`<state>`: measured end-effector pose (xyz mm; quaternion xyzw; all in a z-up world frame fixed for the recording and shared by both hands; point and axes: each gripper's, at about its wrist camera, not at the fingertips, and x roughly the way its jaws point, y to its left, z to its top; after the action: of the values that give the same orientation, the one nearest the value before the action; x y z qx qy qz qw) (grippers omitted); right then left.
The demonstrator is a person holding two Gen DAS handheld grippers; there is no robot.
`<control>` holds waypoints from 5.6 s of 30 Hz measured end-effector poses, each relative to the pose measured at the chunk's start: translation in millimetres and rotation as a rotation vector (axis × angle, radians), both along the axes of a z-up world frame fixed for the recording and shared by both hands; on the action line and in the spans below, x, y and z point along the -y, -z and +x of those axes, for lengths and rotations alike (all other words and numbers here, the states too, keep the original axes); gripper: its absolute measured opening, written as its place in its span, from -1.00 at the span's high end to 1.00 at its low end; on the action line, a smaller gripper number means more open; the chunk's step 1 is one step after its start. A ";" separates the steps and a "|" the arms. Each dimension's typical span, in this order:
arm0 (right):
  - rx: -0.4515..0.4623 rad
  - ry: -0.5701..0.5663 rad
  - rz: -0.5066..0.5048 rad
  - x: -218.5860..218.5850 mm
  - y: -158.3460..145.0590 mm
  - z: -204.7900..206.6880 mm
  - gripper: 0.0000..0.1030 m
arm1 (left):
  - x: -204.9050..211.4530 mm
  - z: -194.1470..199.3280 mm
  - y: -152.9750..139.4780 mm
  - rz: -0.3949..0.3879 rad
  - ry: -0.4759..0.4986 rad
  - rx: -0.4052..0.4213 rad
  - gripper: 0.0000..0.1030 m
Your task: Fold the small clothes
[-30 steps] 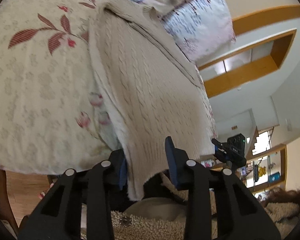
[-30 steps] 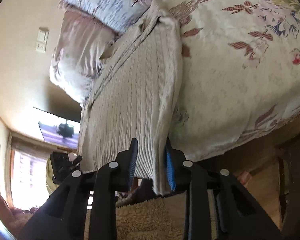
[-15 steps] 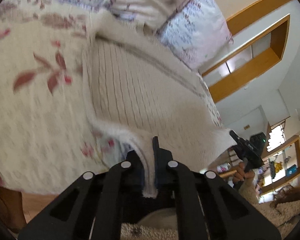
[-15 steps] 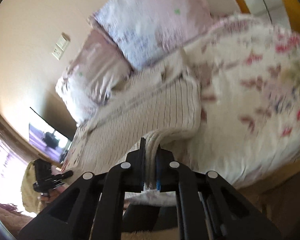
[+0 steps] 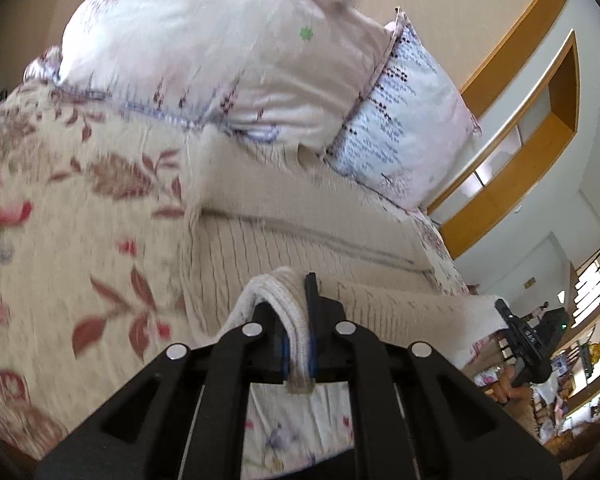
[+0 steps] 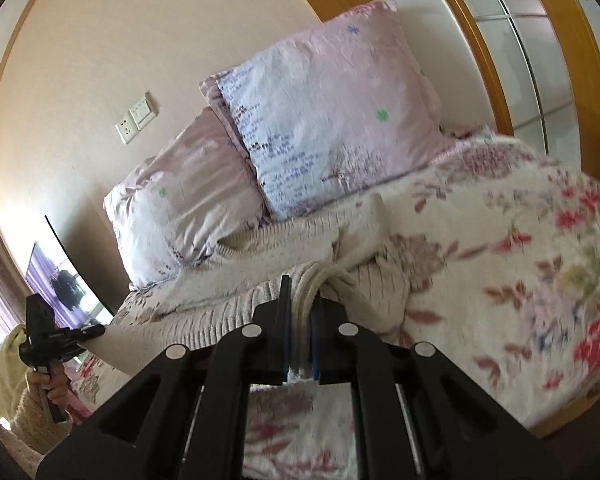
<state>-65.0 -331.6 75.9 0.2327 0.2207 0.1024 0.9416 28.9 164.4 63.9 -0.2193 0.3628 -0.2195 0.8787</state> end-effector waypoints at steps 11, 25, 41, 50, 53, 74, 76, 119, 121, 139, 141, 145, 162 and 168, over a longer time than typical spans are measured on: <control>0.059 0.036 -0.061 -4.0 -33.4 69.0 0.85 | 12.8 64.6 -37.6 0.060 -0.057 0.089 0.88; -0.196 0.123 -0.044 -8.6 20.7 217.7 0.85 | 38.3 204.5 9.4 0.101 -0.159 -0.042 0.88; -0.302 0.178 0.053 0.5 27.6 269.8 -0.24 | 24.5 246.3 40.3 -0.053 -0.199 -0.177 -0.15; -0.314 0.161 -0.068 17.8 23.3 210.8 0.04 | -3.9 189.0 17.0 0.032 -0.161 -0.106 -0.15; -0.365 0.140 -0.096 21.1 38.2 201.6 0.15 | -10.3 172.3 22.2 0.061 -0.151 -0.120 -0.12; -0.365 0.109 -0.245 -3.5 48.6 178.2 0.80 | -5.1 145.5 53.7 0.152 -0.125 -0.176 0.73; -0.357 0.111 -0.247 -4.9 45.0 174.1 0.82 | -5.0 142.1 50.9 0.160 -0.113 -0.166 0.74; -0.416 -0.019 -0.410 -94.9 48.3 208.7 -0.32 | 21.3 134.2 45.7 0.115 -0.043 -0.102 -0.20; -0.403 -0.029 -0.404 -101.9 45.4 211.4 -0.33 | 5.2 142.3 44.9 0.032 -0.078 -0.135 -0.25; -0.380 -0.101 -0.434 -143.5 51.8 231.6 -0.34 | -22.3 203.5 68.9 -0.124 -0.187 -0.300 -0.29; -0.376 -0.101 -0.444 -145.0 53.2 231.7 -0.36 | -20.0 206.3 69.0 -0.127 -0.183 -0.301 -0.29; -0.371 -0.102 -0.437 -144.4 54.7 232.0 -0.39 | -15.4 211.1 70.5 -0.153 -0.168 -0.307 -0.22; -0.359 -0.113 -0.362 -132.5 52.1 229.0 -0.40 | 3.8 214.5 63.7 -0.277 -0.131 -0.318 0.63; -0.345 -0.093 -0.337 -120.8 46.9 223.8 -0.40 | 22.4 208.6 37.6 -0.328 -0.100 -0.256 0.68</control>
<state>158.8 -210.8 29.0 0.0763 0.4028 0.0659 0.9097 237.5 141.9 26.4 -0.4031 0.4194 -0.2022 0.7878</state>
